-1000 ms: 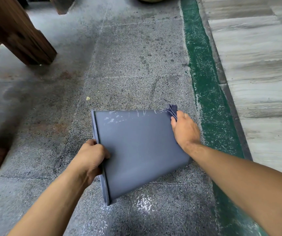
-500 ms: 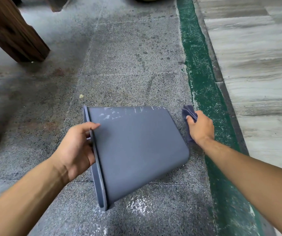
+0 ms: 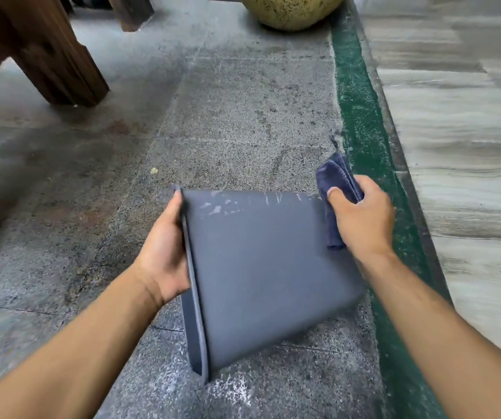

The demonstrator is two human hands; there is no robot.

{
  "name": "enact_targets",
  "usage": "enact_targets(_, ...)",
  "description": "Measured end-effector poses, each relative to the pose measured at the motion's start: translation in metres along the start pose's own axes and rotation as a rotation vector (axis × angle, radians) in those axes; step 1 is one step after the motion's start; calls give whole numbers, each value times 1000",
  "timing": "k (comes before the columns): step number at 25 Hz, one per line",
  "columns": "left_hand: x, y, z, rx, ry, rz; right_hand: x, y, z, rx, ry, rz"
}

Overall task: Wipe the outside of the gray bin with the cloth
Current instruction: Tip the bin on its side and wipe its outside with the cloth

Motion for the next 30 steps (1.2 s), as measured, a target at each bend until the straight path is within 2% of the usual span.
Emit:
enact_targets(3,-13,-13,-13,-50,-46,55,-31,-32,42,70,40,150)
enact_targets(6,-27,-20,-31,-127,-5,92,-47,-63,88,161,119,211)
enact_targets(10,-53,-30,-42,-122,28,224,-51,-92,135,300,110,172)
enact_targets(14,-65,-47,-48,-122,34,300,-44,-113,136,318,41,92)
enact_targets(22,-67,-64,-47,-274,153,171,-42,-124,145,460,-137,43)
enact_targets(27,-71,-71,-54,-507,14,62,-25,-120,168,506,-57,-86)
enact_targets(30,-64,-66,-61,-602,-38,22,-29,-124,173,554,-52,-104)
Point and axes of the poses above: each hand's wrist, its own y-axis towards the middle knuckle, its own x-axis out of the back of the hand, z = x × y, the point moved 10 cm from there along y, towards the middle knuckle, and after that the axes turned 5 degrees about -x, right-handed, at the moved point
